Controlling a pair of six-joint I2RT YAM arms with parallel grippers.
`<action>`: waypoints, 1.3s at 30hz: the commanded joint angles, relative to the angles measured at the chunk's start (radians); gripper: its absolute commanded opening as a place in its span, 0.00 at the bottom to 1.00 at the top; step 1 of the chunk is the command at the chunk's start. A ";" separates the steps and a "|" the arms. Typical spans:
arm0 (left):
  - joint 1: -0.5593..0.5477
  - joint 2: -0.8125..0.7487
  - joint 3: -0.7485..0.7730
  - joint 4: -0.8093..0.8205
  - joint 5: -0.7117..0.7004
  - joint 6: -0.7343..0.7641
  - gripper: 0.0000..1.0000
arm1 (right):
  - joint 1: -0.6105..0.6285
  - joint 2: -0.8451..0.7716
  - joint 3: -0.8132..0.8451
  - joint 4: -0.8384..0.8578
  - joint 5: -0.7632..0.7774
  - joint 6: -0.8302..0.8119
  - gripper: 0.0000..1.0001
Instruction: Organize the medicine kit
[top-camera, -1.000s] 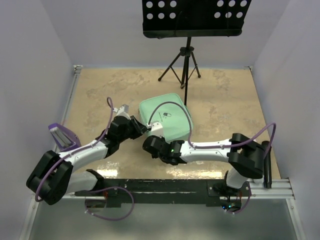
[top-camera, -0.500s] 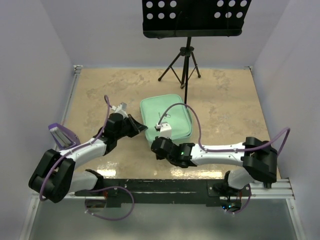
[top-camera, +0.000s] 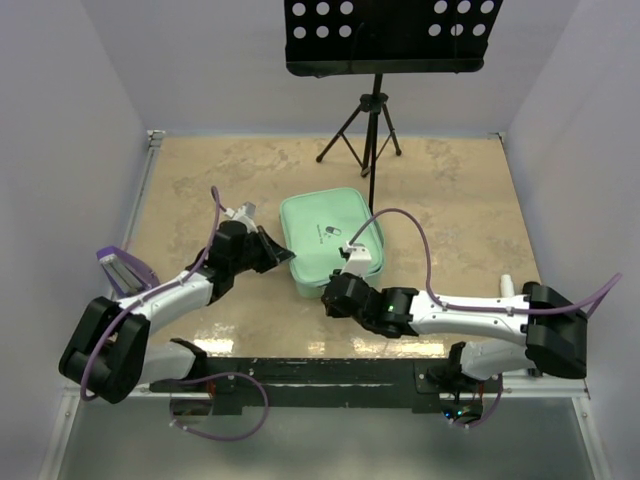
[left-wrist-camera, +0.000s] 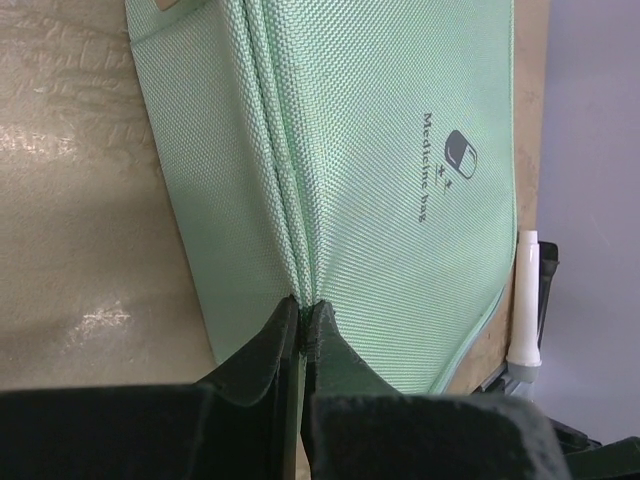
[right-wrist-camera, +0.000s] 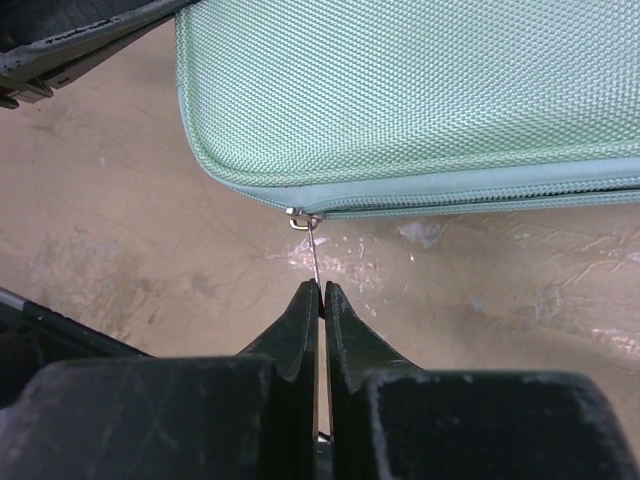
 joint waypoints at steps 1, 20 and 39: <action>0.130 -0.016 0.067 -0.106 -0.271 0.150 0.00 | 0.010 -0.032 -0.079 -0.208 -0.068 0.049 0.00; -0.020 -0.302 -0.073 -0.152 0.031 0.017 0.93 | 0.013 0.237 0.195 -0.076 0.000 -0.225 0.00; -0.139 -0.198 -0.056 -0.192 -0.234 0.046 0.55 | 0.018 0.326 0.303 -0.034 0.000 -0.314 0.00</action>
